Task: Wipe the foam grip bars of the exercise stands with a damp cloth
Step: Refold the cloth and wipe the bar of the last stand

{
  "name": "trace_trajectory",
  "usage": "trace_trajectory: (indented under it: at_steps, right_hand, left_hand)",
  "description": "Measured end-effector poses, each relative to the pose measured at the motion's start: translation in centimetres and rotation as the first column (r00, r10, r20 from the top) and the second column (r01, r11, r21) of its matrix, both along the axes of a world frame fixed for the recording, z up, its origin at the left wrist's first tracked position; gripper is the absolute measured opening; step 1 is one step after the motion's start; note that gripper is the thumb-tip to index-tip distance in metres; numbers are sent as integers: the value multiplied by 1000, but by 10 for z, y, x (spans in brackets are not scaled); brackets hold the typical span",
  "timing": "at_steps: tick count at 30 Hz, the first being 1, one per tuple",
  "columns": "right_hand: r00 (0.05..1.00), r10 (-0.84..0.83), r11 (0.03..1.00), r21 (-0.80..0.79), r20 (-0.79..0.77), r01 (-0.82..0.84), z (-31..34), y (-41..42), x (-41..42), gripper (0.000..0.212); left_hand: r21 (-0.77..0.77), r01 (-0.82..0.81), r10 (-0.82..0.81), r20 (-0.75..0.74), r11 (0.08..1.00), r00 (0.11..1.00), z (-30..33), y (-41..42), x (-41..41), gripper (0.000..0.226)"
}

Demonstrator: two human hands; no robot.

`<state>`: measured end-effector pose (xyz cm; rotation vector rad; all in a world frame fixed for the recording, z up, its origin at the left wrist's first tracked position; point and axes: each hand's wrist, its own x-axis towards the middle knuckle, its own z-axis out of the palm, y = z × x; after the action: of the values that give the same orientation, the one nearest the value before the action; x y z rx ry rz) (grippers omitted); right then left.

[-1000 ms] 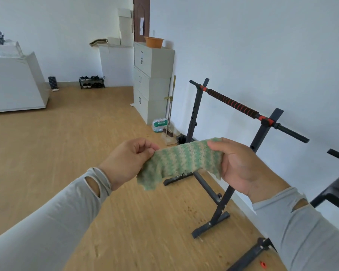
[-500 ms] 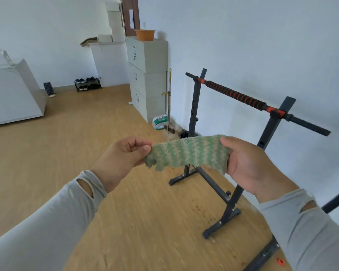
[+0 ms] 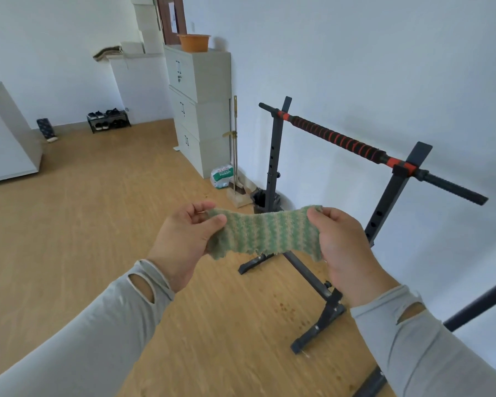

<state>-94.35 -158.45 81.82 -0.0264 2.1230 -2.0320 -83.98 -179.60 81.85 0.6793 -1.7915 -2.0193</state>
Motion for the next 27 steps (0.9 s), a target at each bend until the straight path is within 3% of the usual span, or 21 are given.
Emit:
trace_trajectory:
  at_steps: [2, 7, 12, 13, 15, 17, 19, 21, 23, 25, 27]
  right_hand:
    - [999, 5, 999, 34, -41, -4, 2, -15, 9, 25]
    - [986, 108, 986, 140, -127, -90, 3, -69, 35, 32]
    - [976, 152, 982, 140, -155, -130, 5, -121, 38, 25]
    - [982, 121, 985, 137, -147, -101, 4, -131, 34, 20]
    - [997, 17, 993, 119, -81, -7, -2, -154, 21, 13]
    - [997, -39, 999, 7, 67, 39, -7, -173, 4, 17]
    - [978, -27, 977, -202, 206, 69, -8, -189, -10, 21]
    - [963, 15, 921, -378, 270, 92, -8, -202, -19, 27]
    - [957, 72, 852, -516, 281, 88, -8, -210, -25, 35]
    - [956, 99, 818, -570, 274, 79, -11, -214, -31, 37]
    - [963, 62, 849, -521, 264, 88, -14, -213, -36, 29]
  left_hand:
    - [-220, -70, 67, -20, 973, 998, -1, 6, -8, 16]
    - [-598, 47, -73, -19, 800, 997, -4, 16, -24, 24]
    - [-665, 360, -426, 69, 654, 902, -17, -31, -29, 67]
    - [-641, 418, -485, 82, 643, 871, -18, -45, -31, 75]
    - [-446, 481, -543, -14, 755, 840, -12, -77, -39, 78]
    - [-196, 408, -436, -129, 892, 891, -7, -113, -51, 66]
    - [-207, 211, -241, -134, 955, 961, -6, -151, -66, 45]
    - [-241, 241, -245, 14, 940, 969, -13, -182, -79, 39]
    - [-26, 483, -475, 146, 875, 868, -19, -194, -89, 56]
    - [200, 599, -624, 95, 775, 776, -22, -194, -99, 58]
    - [260, 566, -582, -17, 783, 813, -24, -191, -112, 47]
